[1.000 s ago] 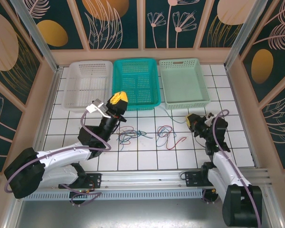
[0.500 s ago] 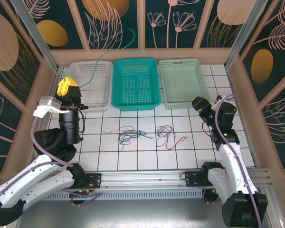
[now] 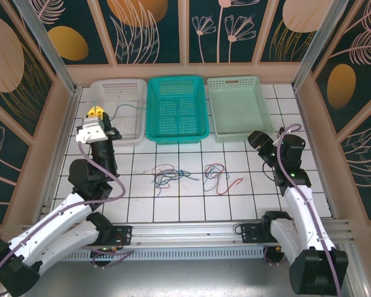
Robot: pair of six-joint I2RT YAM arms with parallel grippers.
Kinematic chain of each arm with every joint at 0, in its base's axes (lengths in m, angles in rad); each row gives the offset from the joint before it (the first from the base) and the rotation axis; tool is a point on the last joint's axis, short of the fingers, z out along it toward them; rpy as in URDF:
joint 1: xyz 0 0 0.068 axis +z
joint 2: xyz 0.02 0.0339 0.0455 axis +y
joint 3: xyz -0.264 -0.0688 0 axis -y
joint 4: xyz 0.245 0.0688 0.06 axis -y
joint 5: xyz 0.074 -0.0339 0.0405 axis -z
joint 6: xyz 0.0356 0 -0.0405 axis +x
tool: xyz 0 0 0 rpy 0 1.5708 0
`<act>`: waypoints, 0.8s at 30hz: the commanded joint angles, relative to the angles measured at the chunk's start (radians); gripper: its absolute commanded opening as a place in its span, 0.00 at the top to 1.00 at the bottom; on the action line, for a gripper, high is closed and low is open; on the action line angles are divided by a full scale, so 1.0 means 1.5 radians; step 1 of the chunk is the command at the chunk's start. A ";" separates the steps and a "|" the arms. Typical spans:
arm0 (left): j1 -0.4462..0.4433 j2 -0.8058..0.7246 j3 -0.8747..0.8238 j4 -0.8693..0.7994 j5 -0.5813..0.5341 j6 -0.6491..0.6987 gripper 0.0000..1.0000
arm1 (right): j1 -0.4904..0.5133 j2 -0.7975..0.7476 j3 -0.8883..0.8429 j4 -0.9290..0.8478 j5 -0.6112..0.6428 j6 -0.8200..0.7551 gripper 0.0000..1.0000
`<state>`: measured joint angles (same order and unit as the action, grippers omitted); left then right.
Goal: Untangle the cables
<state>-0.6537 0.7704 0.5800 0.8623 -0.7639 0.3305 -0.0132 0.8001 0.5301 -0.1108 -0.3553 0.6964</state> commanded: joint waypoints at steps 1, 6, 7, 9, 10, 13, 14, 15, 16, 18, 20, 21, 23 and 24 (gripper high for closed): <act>0.039 0.005 -0.001 0.011 0.020 -0.043 1.00 | 0.003 -0.010 -0.013 -0.001 0.007 -0.015 0.29; 0.087 0.023 0.010 -0.005 0.044 -0.074 1.00 | 0.003 -0.011 -0.016 -0.004 0.002 -0.018 0.29; 0.097 0.030 0.014 -0.010 0.048 -0.075 1.00 | 0.003 -0.011 -0.017 -0.006 0.003 -0.020 0.29; 0.117 0.046 0.019 -0.017 0.053 -0.082 1.00 | 0.003 -0.011 -0.017 -0.005 0.005 -0.022 0.29; 0.127 0.053 0.019 -0.018 0.057 -0.087 1.00 | 0.003 -0.011 -0.018 -0.005 0.005 -0.021 0.29; 0.158 0.072 0.014 -0.019 0.083 -0.113 1.00 | 0.003 -0.011 -0.019 -0.005 0.007 -0.022 0.29; 0.170 0.081 0.010 -0.019 0.094 -0.124 1.00 | 0.003 -0.010 -0.019 -0.005 0.007 -0.023 0.29; 0.180 0.090 0.007 -0.019 0.103 -0.133 1.00 | 0.003 -0.010 -0.019 -0.006 0.008 -0.024 0.29; 0.187 0.098 0.004 -0.019 0.109 -0.140 1.00 | 0.003 -0.009 -0.019 -0.005 0.009 -0.026 0.29; 0.206 0.121 -0.009 -0.005 0.120 -0.153 1.00 | 0.003 -0.007 -0.020 -0.005 0.011 -0.027 0.29; 0.220 0.141 -0.036 0.040 0.130 -0.159 1.00 | 0.003 -0.005 -0.023 -0.002 0.014 -0.030 0.28; 0.228 0.152 -0.053 0.074 0.141 -0.165 1.00 | 0.003 -0.004 -0.026 0.001 0.012 -0.033 0.29; 0.242 0.173 -0.093 0.144 0.158 -0.182 1.00 | 0.003 -0.003 -0.034 0.011 0.002 -0.041 0.29; 0.248 0.188 -0.105 0.169 0.160 -0.191 1.00 | 0.003 0.000 -0.038 0.014 -0.001 -0.047 0.29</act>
<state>-0.3054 1.0172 0.4747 0.9455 -0.5732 0.1013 -0.0132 0.7994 0.4961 -0.1127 -0.3565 0.6628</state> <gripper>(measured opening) 0.061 0.714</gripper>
